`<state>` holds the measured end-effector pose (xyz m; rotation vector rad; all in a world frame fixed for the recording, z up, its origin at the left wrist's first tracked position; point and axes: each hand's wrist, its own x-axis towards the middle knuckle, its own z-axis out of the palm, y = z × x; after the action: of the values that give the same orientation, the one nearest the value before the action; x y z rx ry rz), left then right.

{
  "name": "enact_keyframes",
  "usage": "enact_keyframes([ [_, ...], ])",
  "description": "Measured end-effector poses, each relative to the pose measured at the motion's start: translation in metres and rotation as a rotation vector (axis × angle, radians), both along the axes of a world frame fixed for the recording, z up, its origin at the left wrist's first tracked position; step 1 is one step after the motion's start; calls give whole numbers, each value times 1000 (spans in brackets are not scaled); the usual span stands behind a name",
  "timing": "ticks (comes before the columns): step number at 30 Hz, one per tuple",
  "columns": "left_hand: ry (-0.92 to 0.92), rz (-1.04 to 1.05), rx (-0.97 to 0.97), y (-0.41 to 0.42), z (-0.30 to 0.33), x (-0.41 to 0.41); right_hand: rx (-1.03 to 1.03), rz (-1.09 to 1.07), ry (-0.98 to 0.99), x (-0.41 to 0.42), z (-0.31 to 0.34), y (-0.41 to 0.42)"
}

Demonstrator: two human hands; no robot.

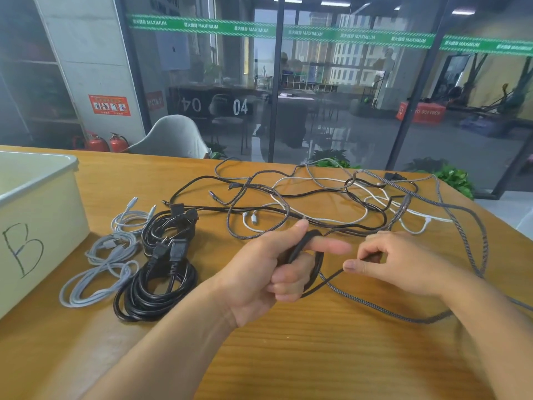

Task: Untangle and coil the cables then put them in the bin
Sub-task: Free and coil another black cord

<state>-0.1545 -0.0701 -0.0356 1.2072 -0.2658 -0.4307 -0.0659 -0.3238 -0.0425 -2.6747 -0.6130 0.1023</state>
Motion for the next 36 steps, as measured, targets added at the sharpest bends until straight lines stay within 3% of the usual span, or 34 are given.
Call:
enact_keyframes([
  [5,-6,-26,-21,2,2,0,10,4,-20,4,0,-5],
  [9,-2,-18,-82,13,7,0,-142,-13,-215,13,0,-25],
  [12,1,5,-109,16,8,1,-75,-14,-244,14,2,-32],
  [15,6,20,-102,14,6,2,-5,121,-277,5,-2,-9],
  [17,11,29,-106,14,6,3,141,267,-125,-11,0,12],
  [21,27,44,-117,15,7,2,321,468,367,-44,5,44],
  [25,8,17,-104,12,6,0,173,523,313,-47,-2,54],
  [36,-55,-332,160,8,4,-8,90,210,149,-23,-4,28],
])
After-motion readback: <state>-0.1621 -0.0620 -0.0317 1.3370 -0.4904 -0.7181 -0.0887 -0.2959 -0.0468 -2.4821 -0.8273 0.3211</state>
